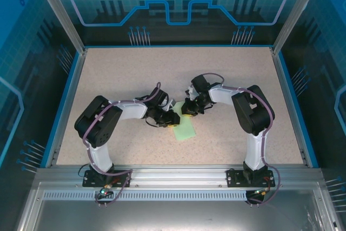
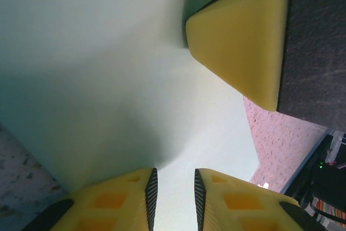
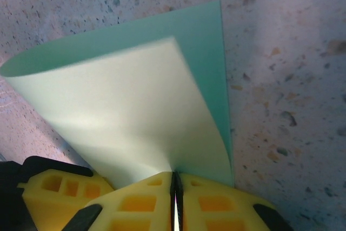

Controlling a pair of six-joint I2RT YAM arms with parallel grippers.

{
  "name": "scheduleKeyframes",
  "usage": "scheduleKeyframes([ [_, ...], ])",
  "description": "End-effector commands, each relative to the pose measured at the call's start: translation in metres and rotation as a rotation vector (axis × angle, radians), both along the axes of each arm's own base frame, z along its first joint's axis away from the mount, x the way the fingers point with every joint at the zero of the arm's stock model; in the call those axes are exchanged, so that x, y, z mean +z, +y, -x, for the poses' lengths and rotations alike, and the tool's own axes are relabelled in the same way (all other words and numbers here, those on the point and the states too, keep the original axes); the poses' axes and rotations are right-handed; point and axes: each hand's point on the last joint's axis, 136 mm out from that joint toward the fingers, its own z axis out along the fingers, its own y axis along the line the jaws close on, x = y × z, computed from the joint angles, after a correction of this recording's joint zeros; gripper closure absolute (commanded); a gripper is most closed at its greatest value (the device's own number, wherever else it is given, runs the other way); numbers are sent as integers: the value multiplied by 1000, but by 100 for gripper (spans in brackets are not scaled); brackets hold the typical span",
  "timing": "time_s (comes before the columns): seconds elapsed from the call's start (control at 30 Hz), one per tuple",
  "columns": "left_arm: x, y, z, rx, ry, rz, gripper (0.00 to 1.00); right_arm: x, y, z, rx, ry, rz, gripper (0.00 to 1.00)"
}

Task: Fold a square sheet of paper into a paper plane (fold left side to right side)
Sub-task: Hold the square sheet of paper at the center of the table.

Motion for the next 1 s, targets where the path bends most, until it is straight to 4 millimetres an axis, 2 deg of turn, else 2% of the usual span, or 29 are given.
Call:
scheduleKeyframes([
  [0.0,-15,6,13,-18,29,-62,72,13,-5,-9,-10,-62,13,84],
  [0.2,-29,13,26,-5,63,-107,73,49,-6,-16,-8,-146,-15,70],
  [0.3,-29,14,27,-4,62,-117,73,60,-14,-4,12,-147,1,70],
  [0.4,-27,15,27,-7,56,-123,73,63,-21,18,38,-110,6,75],
  [0.57,-25,14,26,-12,50,-130,73,51,-28,57,53,-29,16,83],
  [0.73,-25,14,25,-10,49,-134,73,26,-27,82,71,38,42,85],
  [0.83,-23,14,24,-12,45,-135,73,10,-26,91,75,84,54,85],
  [0.97,-20,12,21,-14,37,-131,73,-3,-27,95,77,110,87,86],
])
